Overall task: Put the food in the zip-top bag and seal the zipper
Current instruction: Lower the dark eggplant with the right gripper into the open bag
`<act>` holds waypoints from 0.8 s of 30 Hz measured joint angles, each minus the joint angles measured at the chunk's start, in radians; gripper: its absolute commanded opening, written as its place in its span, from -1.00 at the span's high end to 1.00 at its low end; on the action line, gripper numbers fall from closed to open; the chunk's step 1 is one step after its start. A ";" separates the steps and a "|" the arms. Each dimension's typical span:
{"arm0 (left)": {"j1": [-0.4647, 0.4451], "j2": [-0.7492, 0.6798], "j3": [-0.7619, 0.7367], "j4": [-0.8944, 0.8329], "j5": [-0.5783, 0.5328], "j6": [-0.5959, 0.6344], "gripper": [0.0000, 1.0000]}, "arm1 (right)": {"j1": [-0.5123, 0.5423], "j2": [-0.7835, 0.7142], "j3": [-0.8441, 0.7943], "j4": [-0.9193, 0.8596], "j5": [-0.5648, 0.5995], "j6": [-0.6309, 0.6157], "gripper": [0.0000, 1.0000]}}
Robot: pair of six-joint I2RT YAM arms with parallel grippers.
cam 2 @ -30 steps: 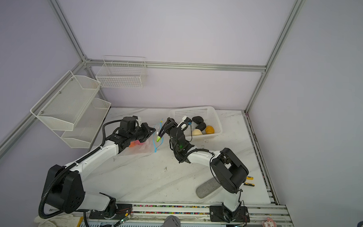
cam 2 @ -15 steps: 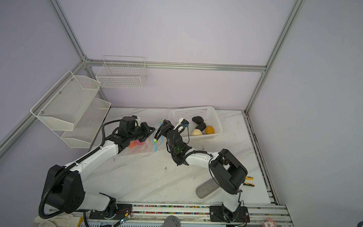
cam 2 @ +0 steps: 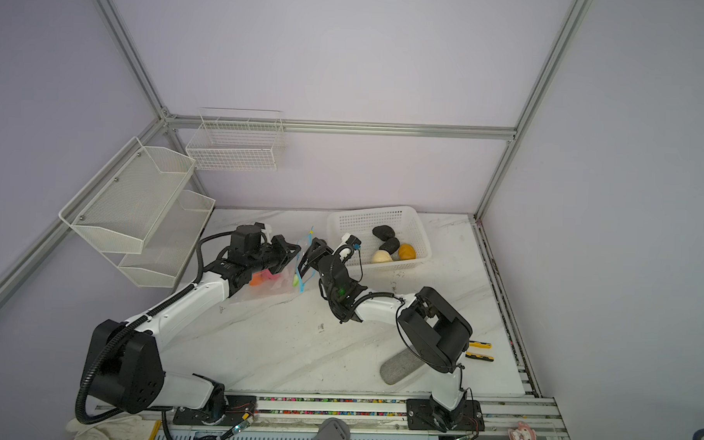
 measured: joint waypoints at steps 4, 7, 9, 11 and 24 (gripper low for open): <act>0.000 0.000 0.000 0.002 0.001 0.000 1.00 | 0.006 0.016 0.008 -0.010 -0.009 0.006 0.27; 0.000 0.000 0.000 0.003 0.003 0.000 1.00 | 0.011 0.017 0.012 -0.011 -0.016 0.010 0.27; 0.000 0.000 0.000 0.003 0.005 0.000 1.00 | 0.014 0.017 0.013 -0.011 -0.019 0.012 0.27; 0.000 0.000 0.000 0.005 0.006 0.000 1.00 | 0.016 0.017 0.013 -0.013 -0.019 0.013 0.26; 0.002 0.000 0.000 0.005 0.011 0.000 1.00 | 0.032 0.017 0.013 -0.037 -0.023 0.023 0.04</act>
